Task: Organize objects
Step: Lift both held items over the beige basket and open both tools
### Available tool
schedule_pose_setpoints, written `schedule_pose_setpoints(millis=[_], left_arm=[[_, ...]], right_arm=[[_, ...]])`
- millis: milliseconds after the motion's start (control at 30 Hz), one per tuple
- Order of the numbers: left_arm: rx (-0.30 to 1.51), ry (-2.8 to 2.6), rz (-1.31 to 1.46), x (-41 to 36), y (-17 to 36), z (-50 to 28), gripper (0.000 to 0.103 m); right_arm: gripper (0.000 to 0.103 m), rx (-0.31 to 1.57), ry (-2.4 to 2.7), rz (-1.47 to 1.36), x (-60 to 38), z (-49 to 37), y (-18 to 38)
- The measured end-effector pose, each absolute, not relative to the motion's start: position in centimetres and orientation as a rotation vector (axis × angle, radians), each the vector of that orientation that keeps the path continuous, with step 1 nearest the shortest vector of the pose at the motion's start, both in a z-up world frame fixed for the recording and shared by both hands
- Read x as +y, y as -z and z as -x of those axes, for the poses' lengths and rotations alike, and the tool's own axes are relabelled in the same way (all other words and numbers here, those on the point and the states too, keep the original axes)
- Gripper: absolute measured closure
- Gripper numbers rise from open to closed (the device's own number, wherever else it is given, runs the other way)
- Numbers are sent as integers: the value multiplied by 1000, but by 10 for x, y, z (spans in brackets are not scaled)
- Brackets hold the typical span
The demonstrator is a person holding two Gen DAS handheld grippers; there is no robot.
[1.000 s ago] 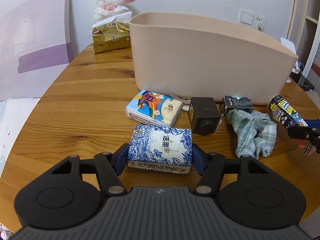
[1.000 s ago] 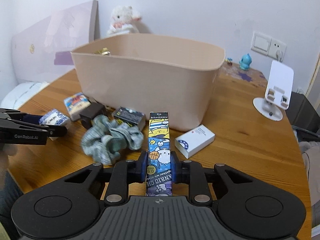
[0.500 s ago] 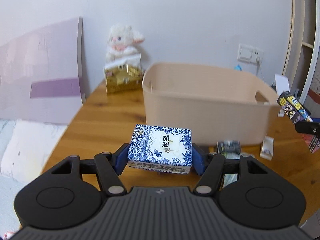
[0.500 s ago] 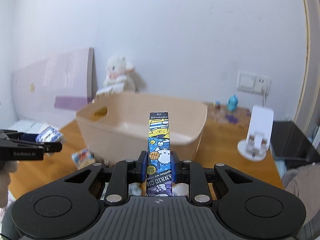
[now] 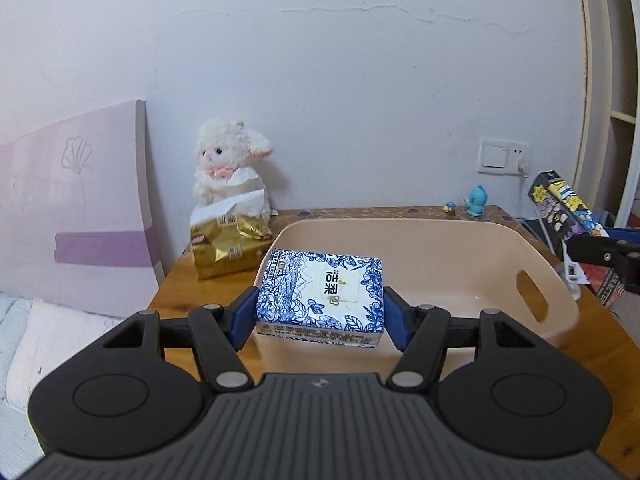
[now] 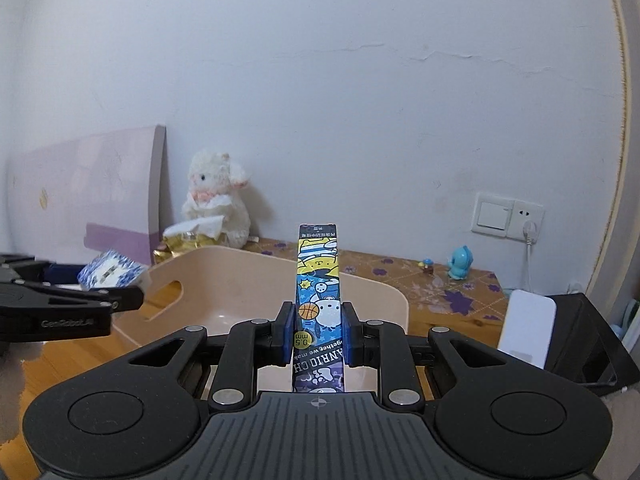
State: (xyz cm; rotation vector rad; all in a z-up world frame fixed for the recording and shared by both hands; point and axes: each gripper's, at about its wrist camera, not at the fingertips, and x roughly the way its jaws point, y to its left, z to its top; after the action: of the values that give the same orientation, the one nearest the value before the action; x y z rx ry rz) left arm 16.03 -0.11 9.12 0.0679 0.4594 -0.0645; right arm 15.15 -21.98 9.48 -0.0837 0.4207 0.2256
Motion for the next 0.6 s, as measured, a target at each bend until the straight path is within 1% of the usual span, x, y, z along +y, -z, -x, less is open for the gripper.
schedule_pose_setpoints(millis=[233,433,467,500,533,567,600], left_arm=[[500,40,-107,-22,-83,-194,37],[634,3,-154,-28,-59,-225,37],[655,0,-161,-30,-54,-229,37],[670,-3,-172,-31,-50,-231,37],[680,-5,-184,-32,-46,-233,37],[684,-4,-194,-34,-43,-233,37],[686,-3,-201,-35,-42,-232,36]], right_arm=[[82,543,-204,158,-201,-192,-66],[82,657,-183,201,-195,-214,-40],[80,672,-181,203,-194,-215,-38],[70,685,-183,196,-194,-216,-36],[69,691,-186,187,-195,-215,-36],[65,690,-189,179,-196,-214,-37],[58,684,-188,172,-198,-212,-40]])
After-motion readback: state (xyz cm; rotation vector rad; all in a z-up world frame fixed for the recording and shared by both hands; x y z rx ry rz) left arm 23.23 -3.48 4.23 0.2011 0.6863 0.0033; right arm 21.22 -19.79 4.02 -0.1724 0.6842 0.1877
